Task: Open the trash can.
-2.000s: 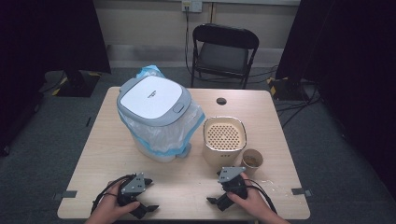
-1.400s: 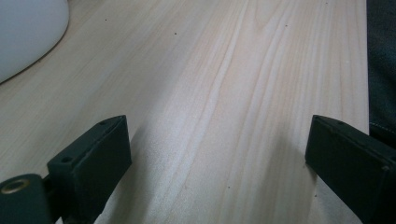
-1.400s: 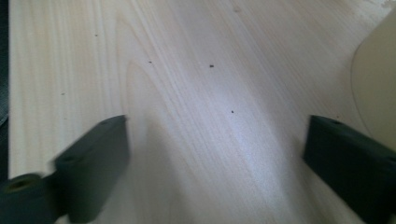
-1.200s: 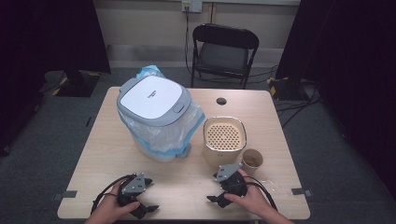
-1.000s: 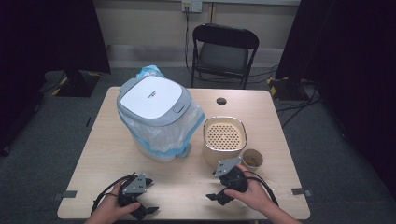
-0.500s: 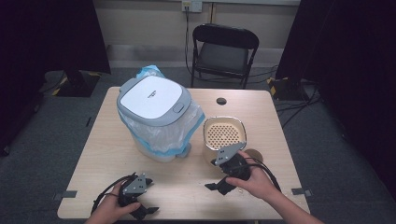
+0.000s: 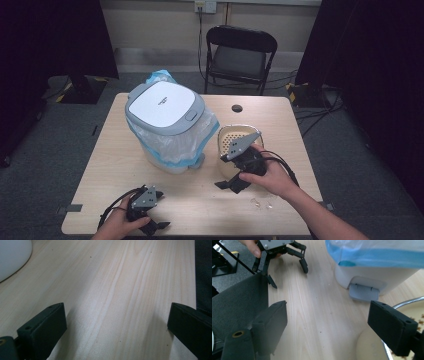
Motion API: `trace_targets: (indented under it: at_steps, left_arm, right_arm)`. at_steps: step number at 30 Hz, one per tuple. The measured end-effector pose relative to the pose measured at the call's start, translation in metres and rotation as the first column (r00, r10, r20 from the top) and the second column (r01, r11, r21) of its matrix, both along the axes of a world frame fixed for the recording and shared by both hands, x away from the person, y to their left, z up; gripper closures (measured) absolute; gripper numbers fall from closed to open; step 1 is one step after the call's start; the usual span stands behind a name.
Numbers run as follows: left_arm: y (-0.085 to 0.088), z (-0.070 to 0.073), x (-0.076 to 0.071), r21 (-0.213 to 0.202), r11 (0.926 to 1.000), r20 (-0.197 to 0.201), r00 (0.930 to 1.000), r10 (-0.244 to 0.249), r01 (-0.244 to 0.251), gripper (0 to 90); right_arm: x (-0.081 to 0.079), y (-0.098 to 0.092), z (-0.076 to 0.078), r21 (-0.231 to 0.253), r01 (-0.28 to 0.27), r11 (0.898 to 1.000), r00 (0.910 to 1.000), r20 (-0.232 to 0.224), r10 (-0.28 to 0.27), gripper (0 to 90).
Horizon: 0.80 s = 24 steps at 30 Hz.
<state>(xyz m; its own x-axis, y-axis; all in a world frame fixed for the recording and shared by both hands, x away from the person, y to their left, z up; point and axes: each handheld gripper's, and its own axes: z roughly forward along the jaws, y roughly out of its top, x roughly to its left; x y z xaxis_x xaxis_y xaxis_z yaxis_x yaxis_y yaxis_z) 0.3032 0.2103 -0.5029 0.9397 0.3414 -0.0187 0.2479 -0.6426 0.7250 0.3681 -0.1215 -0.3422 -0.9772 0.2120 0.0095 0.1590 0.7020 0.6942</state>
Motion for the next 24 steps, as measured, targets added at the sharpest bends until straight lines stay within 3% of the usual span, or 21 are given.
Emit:
trace_targets:
  at_steps: [24]
  left_arm:
    - [0.0,0.001,0.0,0.008,1.0,0.001,1.0,-0.003,0.003,1.3]
  right_arm:
    - [0.03,0.024,0.057,0.009,-0.031,0.999,0.9991,0.029,0.031,15.9]
